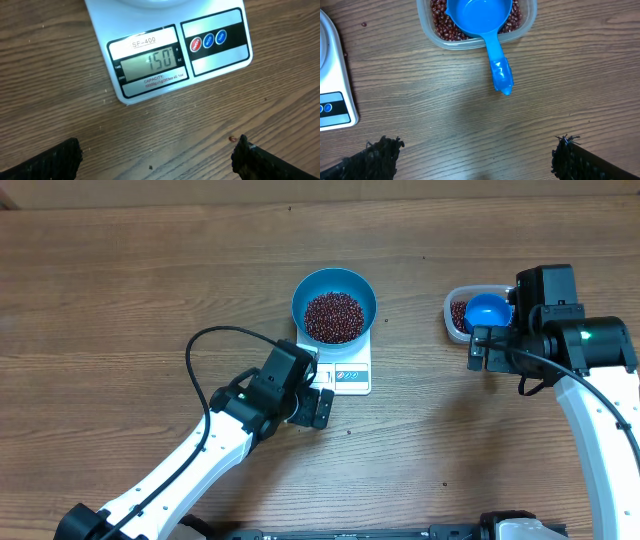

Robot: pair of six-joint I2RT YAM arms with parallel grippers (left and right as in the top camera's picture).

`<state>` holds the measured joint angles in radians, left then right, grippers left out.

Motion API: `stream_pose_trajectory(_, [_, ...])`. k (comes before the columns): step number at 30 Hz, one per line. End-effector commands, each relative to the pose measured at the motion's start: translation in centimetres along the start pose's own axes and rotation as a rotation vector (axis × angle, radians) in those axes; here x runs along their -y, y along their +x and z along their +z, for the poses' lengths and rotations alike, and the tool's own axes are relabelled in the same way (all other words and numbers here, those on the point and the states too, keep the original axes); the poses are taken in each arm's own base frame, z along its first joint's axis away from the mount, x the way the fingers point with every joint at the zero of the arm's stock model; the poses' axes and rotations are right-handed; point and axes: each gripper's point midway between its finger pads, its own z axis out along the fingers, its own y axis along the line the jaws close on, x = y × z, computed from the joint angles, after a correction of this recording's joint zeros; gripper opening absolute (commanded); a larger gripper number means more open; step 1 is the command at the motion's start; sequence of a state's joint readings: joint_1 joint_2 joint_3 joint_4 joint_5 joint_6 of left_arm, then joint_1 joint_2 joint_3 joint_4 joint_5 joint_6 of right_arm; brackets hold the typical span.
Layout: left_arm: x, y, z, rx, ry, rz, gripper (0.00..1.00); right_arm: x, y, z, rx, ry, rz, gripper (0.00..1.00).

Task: Scoop item into bowl and weigh 150g on scale
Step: 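Hold the left gripper over the scale reading 150 g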

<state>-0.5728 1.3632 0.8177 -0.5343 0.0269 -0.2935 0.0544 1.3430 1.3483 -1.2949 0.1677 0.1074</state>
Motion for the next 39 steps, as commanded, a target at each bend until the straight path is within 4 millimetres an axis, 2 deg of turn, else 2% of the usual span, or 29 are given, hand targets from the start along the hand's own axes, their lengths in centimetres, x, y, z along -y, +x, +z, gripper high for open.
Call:
stream_pose_trajectory(1, [-0.06,-0.32,-0.32,0.022,-0.005,-0.020,1.00,-0.11,-0.25,-0.25,0.014,-0.001,-0.011,1.00])
stream_pose_trajectory(39, [-0.43,-0.69,-0.69,0.043,-0.028,0.012,0.99,-0.11,-0.25,-0.25,0.014,-0.001,-0.011,1.00])
